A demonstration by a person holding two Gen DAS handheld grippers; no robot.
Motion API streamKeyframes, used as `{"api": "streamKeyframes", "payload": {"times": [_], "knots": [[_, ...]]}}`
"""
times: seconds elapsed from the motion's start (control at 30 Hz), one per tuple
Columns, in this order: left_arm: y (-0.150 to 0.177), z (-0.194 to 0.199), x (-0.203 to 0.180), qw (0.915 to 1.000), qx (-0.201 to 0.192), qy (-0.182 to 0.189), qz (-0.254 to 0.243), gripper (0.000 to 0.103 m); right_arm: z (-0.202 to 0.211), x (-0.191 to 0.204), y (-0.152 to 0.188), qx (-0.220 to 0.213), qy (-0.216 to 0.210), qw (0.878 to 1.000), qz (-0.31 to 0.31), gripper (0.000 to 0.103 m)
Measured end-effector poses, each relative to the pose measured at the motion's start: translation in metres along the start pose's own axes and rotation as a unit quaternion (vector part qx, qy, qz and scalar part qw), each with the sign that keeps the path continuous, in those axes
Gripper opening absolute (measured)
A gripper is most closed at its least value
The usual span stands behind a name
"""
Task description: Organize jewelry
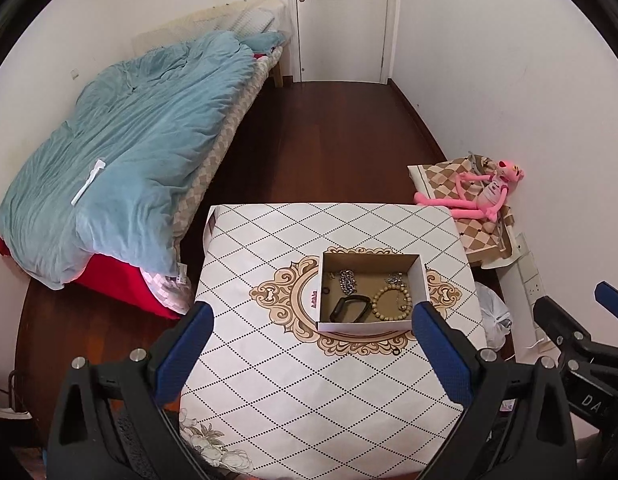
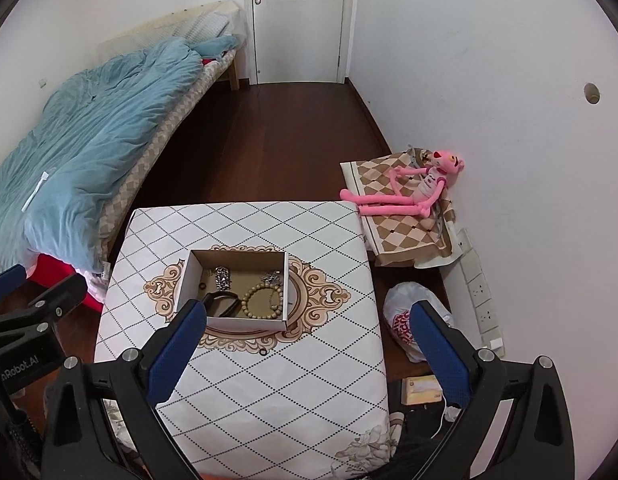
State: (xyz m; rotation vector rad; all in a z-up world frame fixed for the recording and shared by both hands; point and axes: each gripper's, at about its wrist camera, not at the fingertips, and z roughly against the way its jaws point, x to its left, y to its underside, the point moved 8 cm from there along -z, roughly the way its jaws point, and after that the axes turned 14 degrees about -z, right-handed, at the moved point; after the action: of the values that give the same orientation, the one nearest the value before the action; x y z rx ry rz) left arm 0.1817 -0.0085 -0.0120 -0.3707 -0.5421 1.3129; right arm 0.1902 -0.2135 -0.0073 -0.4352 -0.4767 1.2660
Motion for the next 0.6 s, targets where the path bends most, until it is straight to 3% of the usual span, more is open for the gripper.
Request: {"api": "streamKeyframes", "payload": {"times": [0.6], "knots": [[0.0036, -0.0064, 0.0030, 1.0000, 0.004, -0.004, 0.003, 0.101, -0.0013, 0.0019, 0.0020, 0.006, -0.001, 1.000, 0.008, 0.103]]}}
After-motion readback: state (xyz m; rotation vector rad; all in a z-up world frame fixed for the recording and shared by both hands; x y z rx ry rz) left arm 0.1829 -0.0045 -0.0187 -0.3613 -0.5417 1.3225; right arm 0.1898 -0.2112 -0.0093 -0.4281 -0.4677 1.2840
